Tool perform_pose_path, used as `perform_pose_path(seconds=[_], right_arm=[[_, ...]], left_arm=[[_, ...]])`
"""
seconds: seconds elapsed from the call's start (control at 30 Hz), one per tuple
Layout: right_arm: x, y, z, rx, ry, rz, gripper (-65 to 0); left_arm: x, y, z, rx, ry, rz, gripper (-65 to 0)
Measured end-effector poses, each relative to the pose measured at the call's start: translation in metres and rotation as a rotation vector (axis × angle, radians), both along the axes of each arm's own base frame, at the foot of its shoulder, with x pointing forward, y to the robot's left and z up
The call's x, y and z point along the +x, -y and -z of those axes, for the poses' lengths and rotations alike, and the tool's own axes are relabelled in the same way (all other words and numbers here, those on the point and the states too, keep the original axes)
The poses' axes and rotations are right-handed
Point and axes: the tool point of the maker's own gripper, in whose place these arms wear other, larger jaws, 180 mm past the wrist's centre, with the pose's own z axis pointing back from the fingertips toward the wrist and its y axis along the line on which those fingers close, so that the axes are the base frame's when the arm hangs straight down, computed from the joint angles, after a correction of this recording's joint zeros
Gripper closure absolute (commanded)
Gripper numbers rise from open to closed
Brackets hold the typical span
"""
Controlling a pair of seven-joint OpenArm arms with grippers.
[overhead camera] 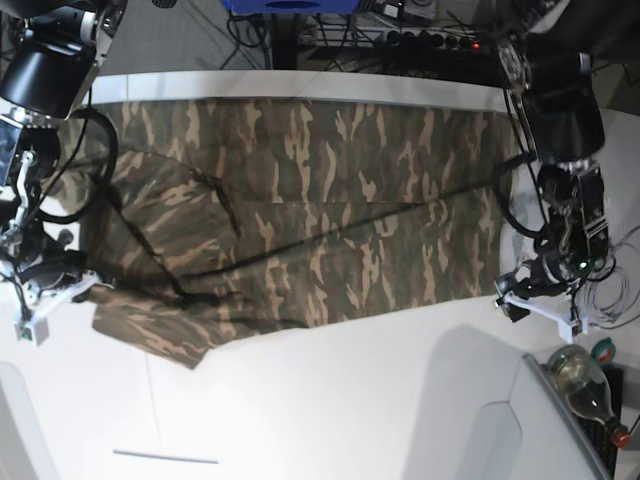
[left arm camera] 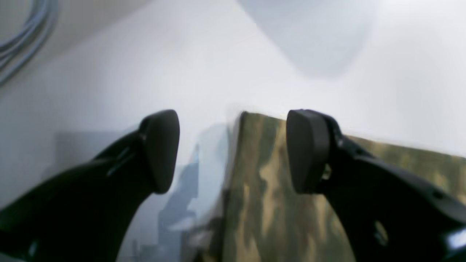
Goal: Layout the t-shirt on the table in an organized manner, then fold the t-shirt properly
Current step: 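Hold the shirt edges with both grippers and pull them toward the hem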
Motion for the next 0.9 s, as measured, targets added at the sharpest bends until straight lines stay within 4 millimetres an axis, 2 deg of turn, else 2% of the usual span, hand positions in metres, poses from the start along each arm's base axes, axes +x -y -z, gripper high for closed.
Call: perform_pose_path(seconds=[0.13, 0.2, 0.37, 0.47, 0.5, 0.57, 0.67, 0.8, 0.9], right_arm=[[0.001, 0.001, -0.001, -0.002, 0.005, 0.001, 0.0], [0.001, -0.001, -0.001, 0.006, 0.005, 0.000, 0.0], [0.001, 0.000, -0.001, 0.000, 0.003, 0.001, 0.0], [0.001, 0.000, -0.001, 0.002, 0.004, 0.000, 0.0], [0.001, 0.000, -0.001, 0.002, 0.004, 0.000, 0.0], [0.001, 0.000, 0.000, 0.003, 0.001, 0.001, 0.0], [0.001, 0.001, 0.013, 0.018, -0.017, 0.009, 0.0], [0.009, 0.003, 0.028, 0.046, -0.014, 0.031, 0.0], [0.023, 0.010, 0.030, 0.031, -0.009, 0.021, 0.0]], left_arm=[[0.001, 0.016, 0.038, 0.035, -0.058, 0.065, -43.8], [0.000, 0.020, 0.051, 0.041, -0.075, 0.077, -43.6], [0.011, 0.019, 0.056, 0.076, -0.052, 0.088, -43.4], [0.014, 0.026, 0.059, 0.088, -0.031, 0.096, -42.8], [0.015, 0.028, 0.059, 0.084, -0.034, 0.098, -41.1], [0.016, 0.033, 0.059, 0.079, -0.028, 0.102, -30.1], [0.016, 0.034, 0.059, 0.075, -0.022, 0.105, 0.0], [0.019, 0.035, 0.057, 0.069, -0.022, 0.103, 0.0], [0.027, 0.038, 0.049, 0.065, -0.028, 0.115, 0.0]])
